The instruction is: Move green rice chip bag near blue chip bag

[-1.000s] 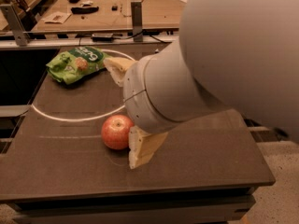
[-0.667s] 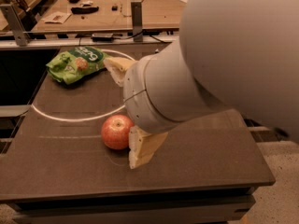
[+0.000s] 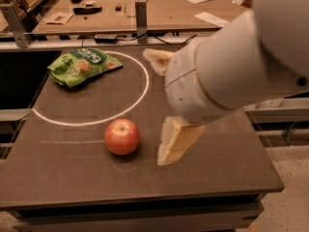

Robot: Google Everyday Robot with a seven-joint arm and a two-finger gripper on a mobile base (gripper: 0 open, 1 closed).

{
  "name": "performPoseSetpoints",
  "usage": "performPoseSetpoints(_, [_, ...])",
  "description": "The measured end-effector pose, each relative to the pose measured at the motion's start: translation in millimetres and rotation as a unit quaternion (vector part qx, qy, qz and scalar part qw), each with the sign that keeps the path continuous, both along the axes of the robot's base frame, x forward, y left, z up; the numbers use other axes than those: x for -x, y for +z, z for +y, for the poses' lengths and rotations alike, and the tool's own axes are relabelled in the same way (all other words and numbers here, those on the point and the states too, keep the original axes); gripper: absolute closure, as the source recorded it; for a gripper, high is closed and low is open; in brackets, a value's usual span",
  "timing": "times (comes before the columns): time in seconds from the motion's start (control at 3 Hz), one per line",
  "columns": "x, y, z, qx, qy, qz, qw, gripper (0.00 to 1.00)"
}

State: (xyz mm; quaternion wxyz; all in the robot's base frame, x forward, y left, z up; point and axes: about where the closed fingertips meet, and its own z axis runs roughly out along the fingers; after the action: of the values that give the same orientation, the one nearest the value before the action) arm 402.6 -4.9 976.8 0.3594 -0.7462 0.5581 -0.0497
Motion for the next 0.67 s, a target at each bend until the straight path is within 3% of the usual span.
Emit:
performPoseSetpoints(0.33, [-18, 13, -70, -0.033, -0.060, 0.053, 0.9962, 0.00])
performPoseSetpoints(0.67, [-38, 16, -129, -0.079, -0.084, 0.094, 0.9889, 0.00])
